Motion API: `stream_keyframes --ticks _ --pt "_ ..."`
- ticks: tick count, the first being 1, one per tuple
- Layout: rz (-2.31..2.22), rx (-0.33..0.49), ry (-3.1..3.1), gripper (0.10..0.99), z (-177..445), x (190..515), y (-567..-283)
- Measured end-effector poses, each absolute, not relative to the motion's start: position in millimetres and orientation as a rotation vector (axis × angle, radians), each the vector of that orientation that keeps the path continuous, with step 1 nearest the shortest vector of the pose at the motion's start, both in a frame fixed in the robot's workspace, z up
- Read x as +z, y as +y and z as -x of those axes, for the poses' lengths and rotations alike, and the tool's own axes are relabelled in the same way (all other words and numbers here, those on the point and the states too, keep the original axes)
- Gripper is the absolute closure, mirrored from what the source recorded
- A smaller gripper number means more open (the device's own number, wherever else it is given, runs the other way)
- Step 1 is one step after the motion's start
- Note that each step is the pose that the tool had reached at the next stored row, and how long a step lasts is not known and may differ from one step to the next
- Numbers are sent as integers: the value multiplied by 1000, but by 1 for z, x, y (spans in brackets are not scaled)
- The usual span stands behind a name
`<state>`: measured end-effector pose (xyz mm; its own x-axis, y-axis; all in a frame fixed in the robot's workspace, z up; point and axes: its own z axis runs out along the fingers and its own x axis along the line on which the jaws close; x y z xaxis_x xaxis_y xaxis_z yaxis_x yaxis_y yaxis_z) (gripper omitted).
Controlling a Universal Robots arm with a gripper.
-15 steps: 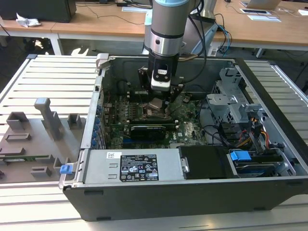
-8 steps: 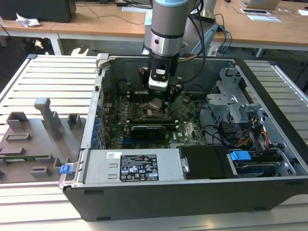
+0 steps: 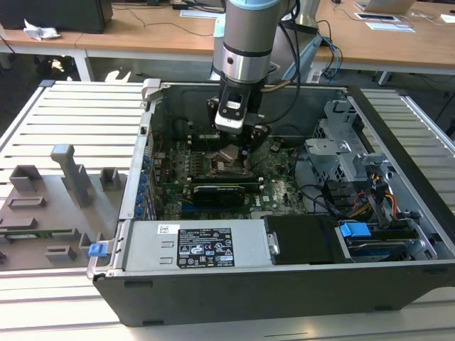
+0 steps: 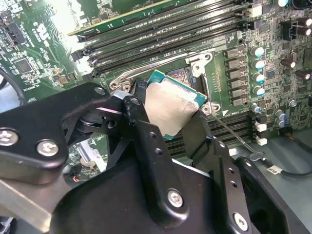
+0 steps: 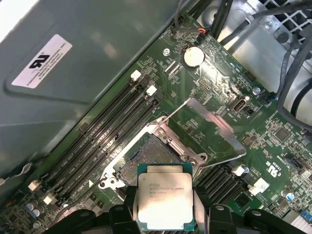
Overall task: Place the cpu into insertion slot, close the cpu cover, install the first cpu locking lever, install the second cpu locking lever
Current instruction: 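Place the cpu into insertion slot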
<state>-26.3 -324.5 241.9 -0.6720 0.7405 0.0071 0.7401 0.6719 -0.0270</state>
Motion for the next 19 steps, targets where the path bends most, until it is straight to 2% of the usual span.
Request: stream_keyframes --ticks 19 --pt "1627 34 -2665 545 25 242 -325"
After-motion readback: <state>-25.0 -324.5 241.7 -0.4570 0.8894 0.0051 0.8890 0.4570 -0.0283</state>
